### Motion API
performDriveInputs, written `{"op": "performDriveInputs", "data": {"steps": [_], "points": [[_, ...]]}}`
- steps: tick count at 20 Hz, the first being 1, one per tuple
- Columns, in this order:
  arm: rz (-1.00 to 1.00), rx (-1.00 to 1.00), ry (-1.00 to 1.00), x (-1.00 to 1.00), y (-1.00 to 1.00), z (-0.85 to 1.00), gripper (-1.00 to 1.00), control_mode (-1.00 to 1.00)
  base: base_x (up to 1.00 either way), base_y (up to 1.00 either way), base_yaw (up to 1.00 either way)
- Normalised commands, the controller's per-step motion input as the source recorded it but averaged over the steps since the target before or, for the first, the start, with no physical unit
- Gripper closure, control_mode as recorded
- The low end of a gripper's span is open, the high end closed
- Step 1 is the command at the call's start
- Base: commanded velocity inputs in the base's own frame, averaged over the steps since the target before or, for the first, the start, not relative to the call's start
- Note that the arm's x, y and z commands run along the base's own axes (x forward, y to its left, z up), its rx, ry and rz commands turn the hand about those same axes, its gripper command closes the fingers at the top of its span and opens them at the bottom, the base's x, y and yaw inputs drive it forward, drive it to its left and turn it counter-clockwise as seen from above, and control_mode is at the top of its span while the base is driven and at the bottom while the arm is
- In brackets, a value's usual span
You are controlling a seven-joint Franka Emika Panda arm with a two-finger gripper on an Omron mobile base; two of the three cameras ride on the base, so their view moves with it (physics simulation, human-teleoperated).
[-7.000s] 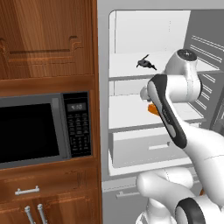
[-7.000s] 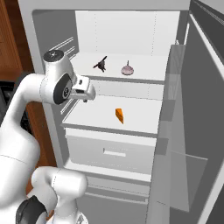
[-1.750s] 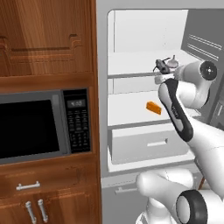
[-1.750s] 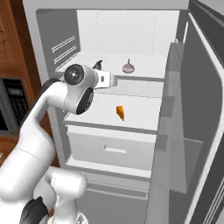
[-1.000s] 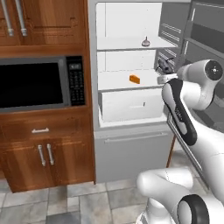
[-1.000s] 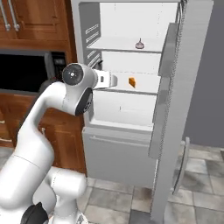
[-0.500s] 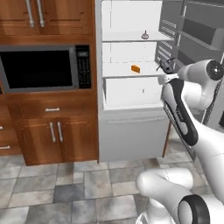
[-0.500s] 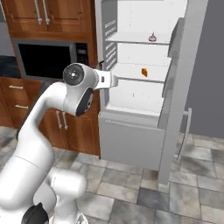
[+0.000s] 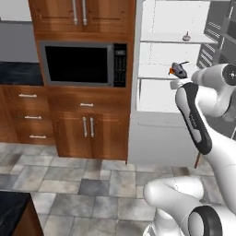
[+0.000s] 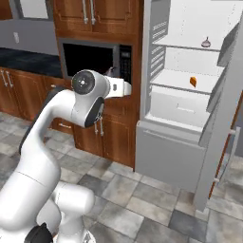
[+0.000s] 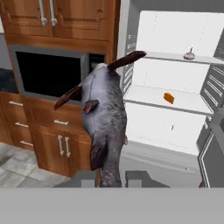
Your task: Take the cheese, fish, and garlic from the fridge and place them on the plate on the dining counter to create an appetizer plate.
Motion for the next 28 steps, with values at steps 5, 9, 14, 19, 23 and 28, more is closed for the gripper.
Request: {"op": "performDriveInputs", "data": {"steps": [5,9,14,19,23,28], "points": [[0.00,0.00,0.00,0.00,0.00,0.00,1.00,1.00,-0.28,0.00,0.43],[0.00,0.00,0.00,0.00,0.00,0.00,1.00,1.00,-0.39,0.00,0.44],[0.00,0.00,0.00,0.00,0.00,0.00,1.00,1.00,-0.71,0.00,0.44],[0.00,0.00,0.00,0.00,0.00,0.00,1.00,1.00,-0.91,0.14,0.45],[0.00,0.00,0.00,0.00,0.00,0.00,1.00,1.00,-0.89,0.40,0.42],[0.00,0.00,0.00,0.00,0.00,0.00,1.00,1.00,-0.78,0.54,0.39]]}}
